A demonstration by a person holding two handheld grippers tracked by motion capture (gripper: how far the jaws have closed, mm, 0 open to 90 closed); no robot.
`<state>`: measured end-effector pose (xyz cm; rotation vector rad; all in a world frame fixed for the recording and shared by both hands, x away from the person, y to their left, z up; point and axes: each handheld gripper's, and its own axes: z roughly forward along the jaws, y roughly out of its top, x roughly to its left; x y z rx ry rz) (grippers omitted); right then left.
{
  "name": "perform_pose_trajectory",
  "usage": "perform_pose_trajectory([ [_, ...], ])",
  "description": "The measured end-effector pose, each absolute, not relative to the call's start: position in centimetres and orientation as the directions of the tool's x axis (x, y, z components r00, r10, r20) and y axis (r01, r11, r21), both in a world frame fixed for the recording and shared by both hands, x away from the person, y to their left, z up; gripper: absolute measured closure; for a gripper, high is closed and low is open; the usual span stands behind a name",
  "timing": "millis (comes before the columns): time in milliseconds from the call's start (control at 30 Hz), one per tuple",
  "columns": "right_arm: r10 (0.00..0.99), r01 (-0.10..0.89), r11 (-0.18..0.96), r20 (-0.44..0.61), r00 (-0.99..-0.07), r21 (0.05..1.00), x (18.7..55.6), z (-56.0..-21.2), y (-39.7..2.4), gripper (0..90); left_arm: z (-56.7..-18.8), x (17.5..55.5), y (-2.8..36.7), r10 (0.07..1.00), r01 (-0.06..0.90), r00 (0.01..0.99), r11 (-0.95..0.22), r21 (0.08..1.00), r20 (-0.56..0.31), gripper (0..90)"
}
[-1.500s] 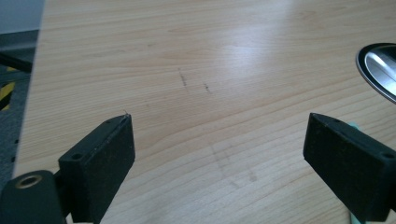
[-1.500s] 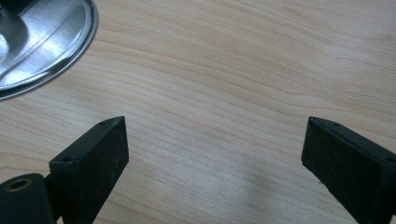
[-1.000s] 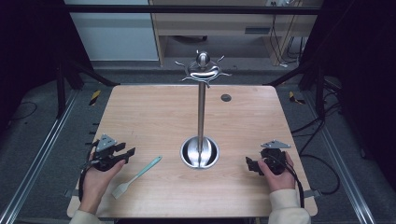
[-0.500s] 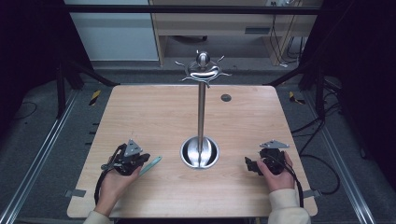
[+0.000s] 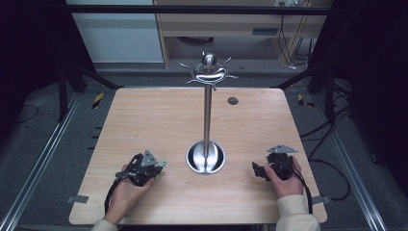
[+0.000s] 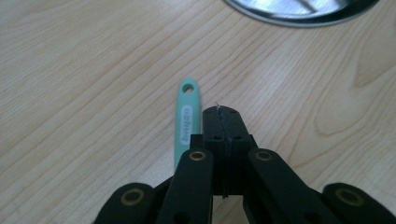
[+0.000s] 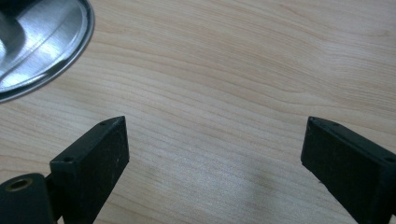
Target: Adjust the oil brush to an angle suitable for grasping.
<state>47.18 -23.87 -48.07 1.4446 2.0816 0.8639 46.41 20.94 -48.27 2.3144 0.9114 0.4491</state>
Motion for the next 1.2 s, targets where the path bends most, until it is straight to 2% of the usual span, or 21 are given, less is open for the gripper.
perform_pose_trajectory([
  [433, 0.942, 0.642, 0.244, -0.020, -0.335, 0.727, 47.1, -47.9, -24.2, 8.3, -48.8, 46.7, 21.2, 0.709, 0.518, 0.700, -0.587, 0.623, 0.086, 90.0],
  [667, 0.942, 0.642, 0.243, -0.018, -0.336, 0.728, 47.1, -47.9, -24.2, 8.3, -48.4, 47.2, 22.7, 0.758, 0.545, 0.646, -0.537, 0.644, 0.086, 90.0],
  [867, 0.943, 0.642, 0.236, -0.014, -0.331, 0.729, 47.0, -47.8, -24.2, 8.3, -46.4, 46.6, 24.1, 0.790, 0.558, 0.607, -0.504, 0.659, 0.089, 90.0],
  [967, 0.944, 0.643, 0.230, -0.007, -0.329, 0.730, 47.1, -47.7, -24.2, 8.3, -45.5, 46.2, 24.3, 0.798, 0.592, 0.594, -0.517, 0.618, 0.098, 88.0],
  [1100, 0.941, 0.637, 0.240, -0.015, -0.338, 0.733, 47.0, -47.7, -24.1, 8.3, -43.9, 46.1, 24.4, 0.798, 0.628, 0.592, -0.544, 0.556, 0.113, 81.0],
  [1167, 0.941, 0.638, 0.242, -0.015, -0.339, 0.731, 47.0, -47.7, -24.0, 8.2, -43.2, 46.1, 24.3, 0.791, 0.647, 0.600, -0.568, 0.509, 0.120, 74.8],
  [1200, 0.939, 0.635, 0.244, -0.014, -0.345, 0.732, 47.0, -47.7, -24.0, 8.2, -42.9, 46.1, 24.2, 0.785, 0.656, 0.607, -0.582, 0.481, 0.122, 67.7],
])
